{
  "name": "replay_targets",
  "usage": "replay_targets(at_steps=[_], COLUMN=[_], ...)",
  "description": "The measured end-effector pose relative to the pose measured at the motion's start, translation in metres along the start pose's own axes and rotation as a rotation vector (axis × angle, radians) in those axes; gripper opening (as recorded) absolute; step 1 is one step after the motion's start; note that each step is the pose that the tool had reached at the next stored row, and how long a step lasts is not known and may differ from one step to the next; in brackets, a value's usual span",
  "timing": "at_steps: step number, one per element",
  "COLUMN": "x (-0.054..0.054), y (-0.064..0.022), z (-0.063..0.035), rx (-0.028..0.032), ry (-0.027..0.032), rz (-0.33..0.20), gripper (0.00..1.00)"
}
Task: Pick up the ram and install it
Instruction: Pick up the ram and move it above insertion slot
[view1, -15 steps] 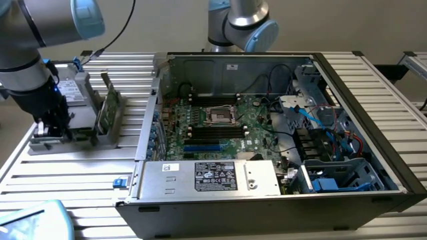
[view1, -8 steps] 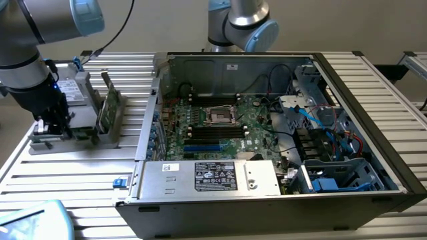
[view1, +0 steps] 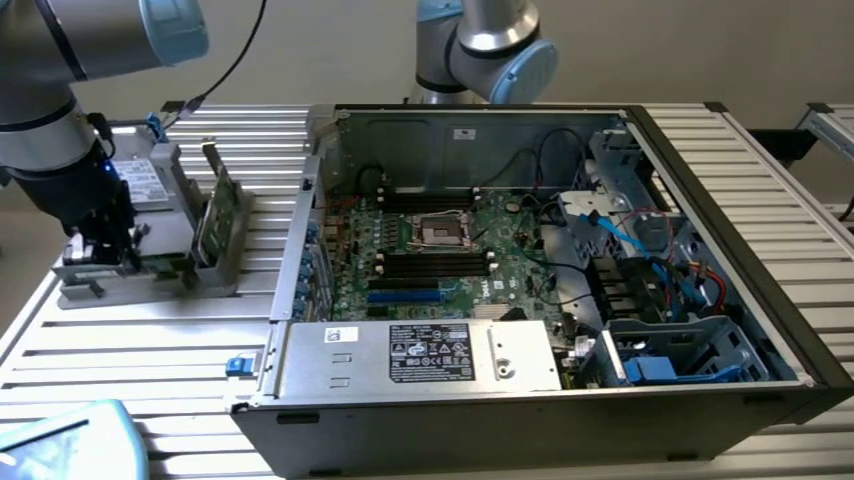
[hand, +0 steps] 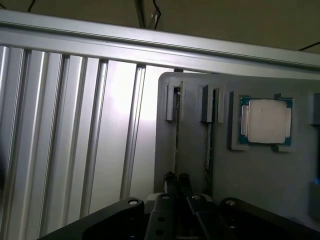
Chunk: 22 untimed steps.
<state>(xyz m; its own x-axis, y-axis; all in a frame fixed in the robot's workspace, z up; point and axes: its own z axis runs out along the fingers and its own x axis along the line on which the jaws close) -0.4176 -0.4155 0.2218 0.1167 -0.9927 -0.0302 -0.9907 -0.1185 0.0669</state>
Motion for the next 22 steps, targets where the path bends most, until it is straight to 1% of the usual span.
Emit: replay_targets(at_steps=[6,10,14,22], x=[0.000,0.000,0.000,-0.001], y=[0.0004,0.0011,0.0016,0.0011], z=[-0.0071,-0.0173,-0.0305,-0.0661], rx=[-0.0074,-0.0124,-0.0160,-0.0197], ry=[-0.0065,-0.0096,-0.0108,-0.0115], rz=[0.003,0.004,0.005,0.006], gripper=[0.14,0.14,0.14,0.14])
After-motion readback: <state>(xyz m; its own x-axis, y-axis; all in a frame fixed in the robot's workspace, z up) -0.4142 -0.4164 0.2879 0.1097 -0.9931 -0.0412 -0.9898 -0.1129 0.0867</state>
